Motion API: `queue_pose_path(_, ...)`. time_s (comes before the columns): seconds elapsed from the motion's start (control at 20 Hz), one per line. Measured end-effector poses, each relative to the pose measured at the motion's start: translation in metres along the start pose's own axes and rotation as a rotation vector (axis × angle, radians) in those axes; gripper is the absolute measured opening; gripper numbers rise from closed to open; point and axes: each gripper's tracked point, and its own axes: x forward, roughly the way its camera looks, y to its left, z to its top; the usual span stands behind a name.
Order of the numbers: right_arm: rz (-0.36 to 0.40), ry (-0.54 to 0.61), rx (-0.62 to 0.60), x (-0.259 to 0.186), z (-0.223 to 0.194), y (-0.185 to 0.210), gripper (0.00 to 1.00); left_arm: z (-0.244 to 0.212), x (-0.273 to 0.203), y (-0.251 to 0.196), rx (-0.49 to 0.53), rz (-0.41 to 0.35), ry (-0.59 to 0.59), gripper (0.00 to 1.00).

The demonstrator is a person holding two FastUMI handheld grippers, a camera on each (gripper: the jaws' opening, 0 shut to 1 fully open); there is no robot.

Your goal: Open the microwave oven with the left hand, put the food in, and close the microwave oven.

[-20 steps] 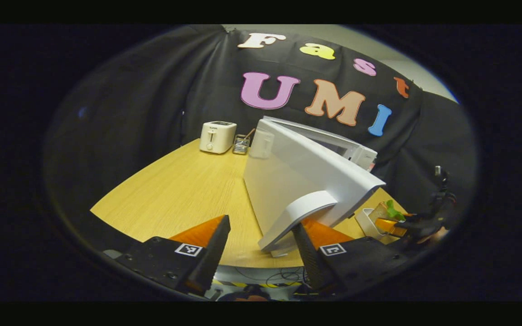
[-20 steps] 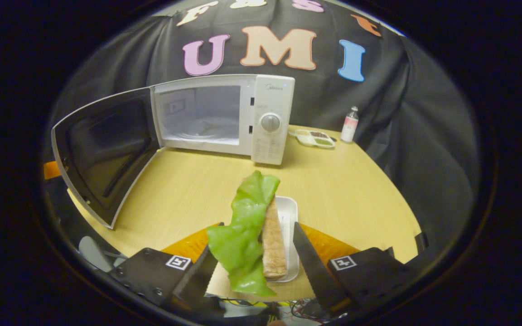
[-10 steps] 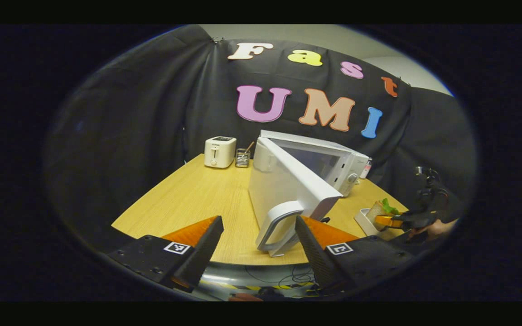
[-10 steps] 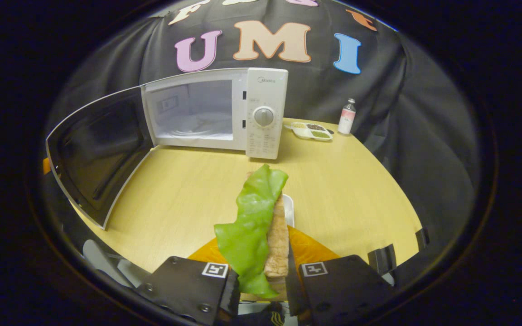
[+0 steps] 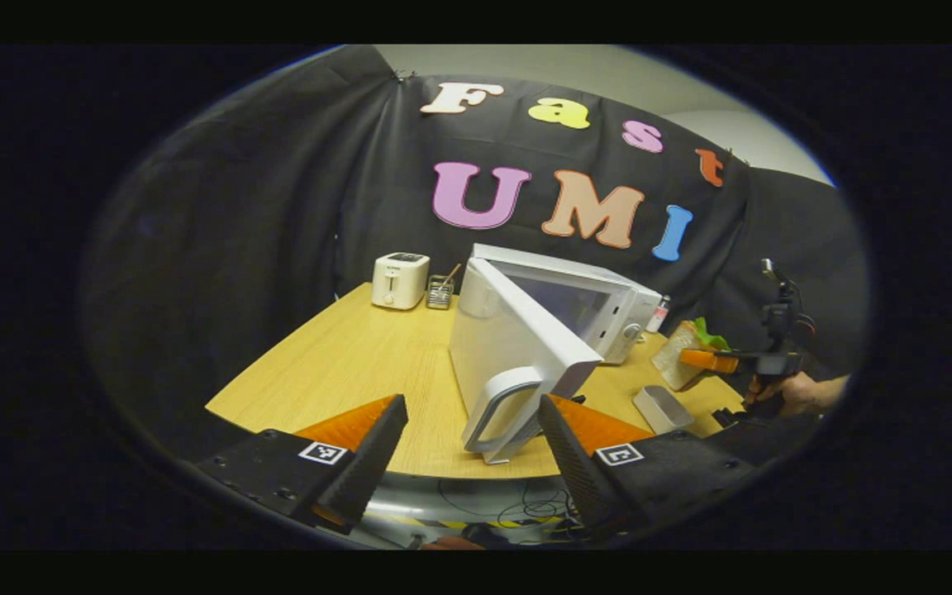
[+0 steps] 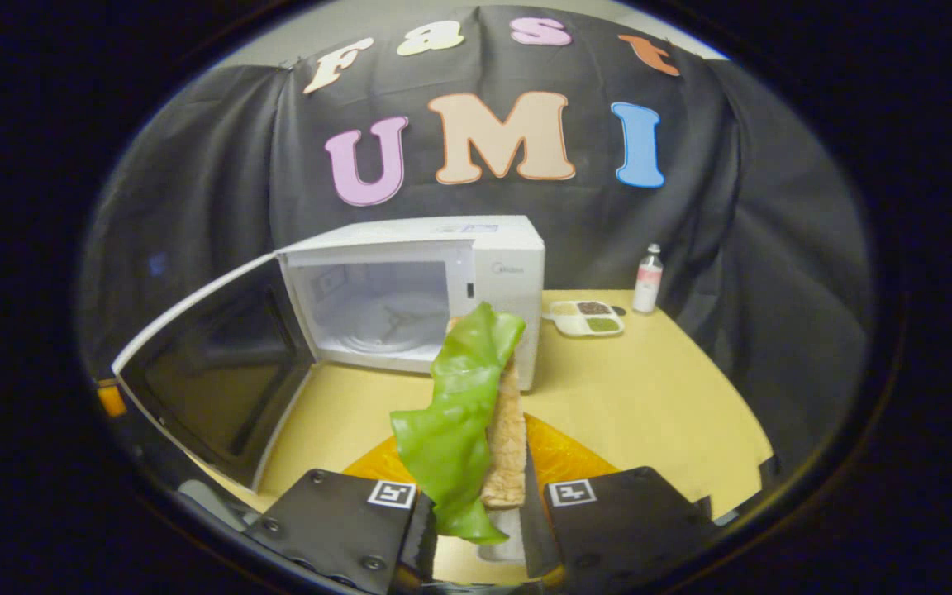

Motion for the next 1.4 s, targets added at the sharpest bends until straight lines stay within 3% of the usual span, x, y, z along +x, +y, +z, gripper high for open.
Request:
queue_pose_path(0.05, 0.03, 0.013, 0.079, 0.008, 0.004, 0.013, 0.44, 0.001, -0.002, 0.001, -0.002, 0.009, -0.001, 0.94)
queue_pose_path(0.2, 0.075, 0.046, 0.288, 0.038, 0.011, 0.043, 0.44, -0.003, -0.014, 0.008, -0.016, 0.051, 0.003, 0.94)
queue_pose_path(0.25, 0.085, 0.057, 0.333, 0.052, 0.014, 0.055, 0.37, -0.003, -0.019, 0.011, -0.016, 0.071, 0.005, 0.94)
queue_pose_path(0.3, 0.095, 0.073, 0.382, 0.066, 0.016, 0.067, 0.43, -0.003, -0.026, 0.014, -0.012, 0.092, 0.002, 0.94)
queue_pose_path(0.4, 0.119, 0.118, 0.486, 0.099, 0.012, 0.096, 0.43, 0.005, -0.036, 0.019, -0.009, 0.13, -0.011, 0.89)
queue_pose_path(0.45, 0.129, 0.132, 0.528, 0.112, 0.01, 0.111, 0.43, 0.008, -0.042, 0.022, -0.024, 0.143, -0.02, 0.94)
queue_pose_path(0.7, 0.104, 0.138, 0.753, 0.174, 0.014, 0.157, 0.44, 0.012, -0.067, 0.033, -0.099, 0.245, -0.043, 0.93)
queue_pose_path(1.05, 0.001, 0.073, 0.884, 0.243, 0.018, 0.155, 0.43, -0.001, -0.092, 0.047, -0.129, 0.347, -0.023, 0.93)
queue_pose_path(1.4, 0.018, 0.009, 1.044, 0.282, 0.031, 0.175, 0.43, -0.01, -0.108, 0.058, -0.146, 0.421, 0.004, 0.94)
